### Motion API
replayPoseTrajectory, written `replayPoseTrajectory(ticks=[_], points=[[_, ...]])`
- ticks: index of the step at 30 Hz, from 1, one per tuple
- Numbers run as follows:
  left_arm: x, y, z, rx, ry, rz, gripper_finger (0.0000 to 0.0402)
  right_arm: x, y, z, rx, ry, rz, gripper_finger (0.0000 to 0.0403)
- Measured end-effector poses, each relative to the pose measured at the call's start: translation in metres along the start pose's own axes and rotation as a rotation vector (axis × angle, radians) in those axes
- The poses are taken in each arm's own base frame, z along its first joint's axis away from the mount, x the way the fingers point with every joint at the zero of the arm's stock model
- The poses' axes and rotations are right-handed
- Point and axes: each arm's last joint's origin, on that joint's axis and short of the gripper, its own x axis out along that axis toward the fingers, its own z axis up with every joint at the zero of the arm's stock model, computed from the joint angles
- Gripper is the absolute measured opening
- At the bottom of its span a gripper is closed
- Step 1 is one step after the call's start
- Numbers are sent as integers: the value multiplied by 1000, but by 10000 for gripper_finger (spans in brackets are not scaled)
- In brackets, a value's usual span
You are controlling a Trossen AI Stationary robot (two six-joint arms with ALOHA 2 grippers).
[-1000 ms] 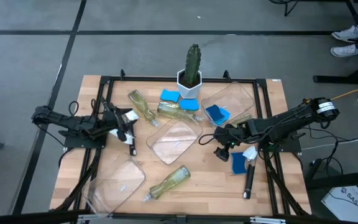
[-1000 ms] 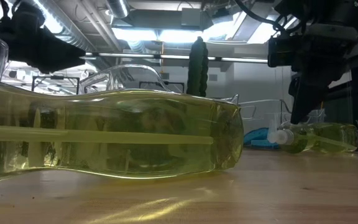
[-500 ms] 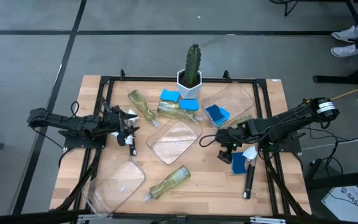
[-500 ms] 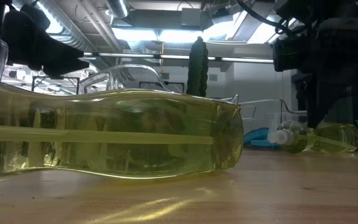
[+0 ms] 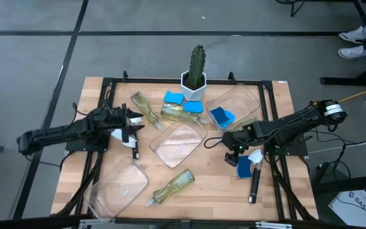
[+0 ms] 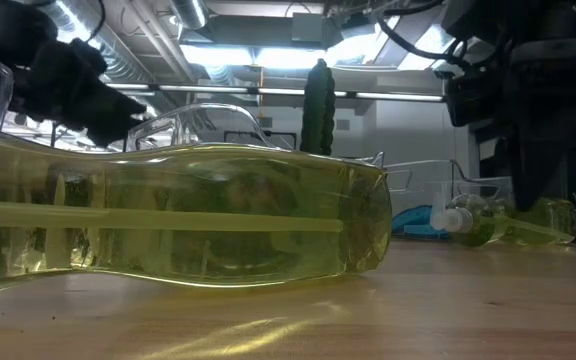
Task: Pick & Place Kitchen Sink Supplies
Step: Put the blue sponge into the top transparent bin
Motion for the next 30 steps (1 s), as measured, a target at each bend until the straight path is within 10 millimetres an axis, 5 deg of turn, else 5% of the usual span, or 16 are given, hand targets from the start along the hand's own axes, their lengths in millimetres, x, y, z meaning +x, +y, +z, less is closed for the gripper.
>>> replayPoseTrajectory(ticks=[15,30], points=[[1,5,-8,-18,74,97,281,1,9,-13,198,138,60,323],[1,5,-7,-16,68,91,281,1,11,-40,362,161,-162,323]])
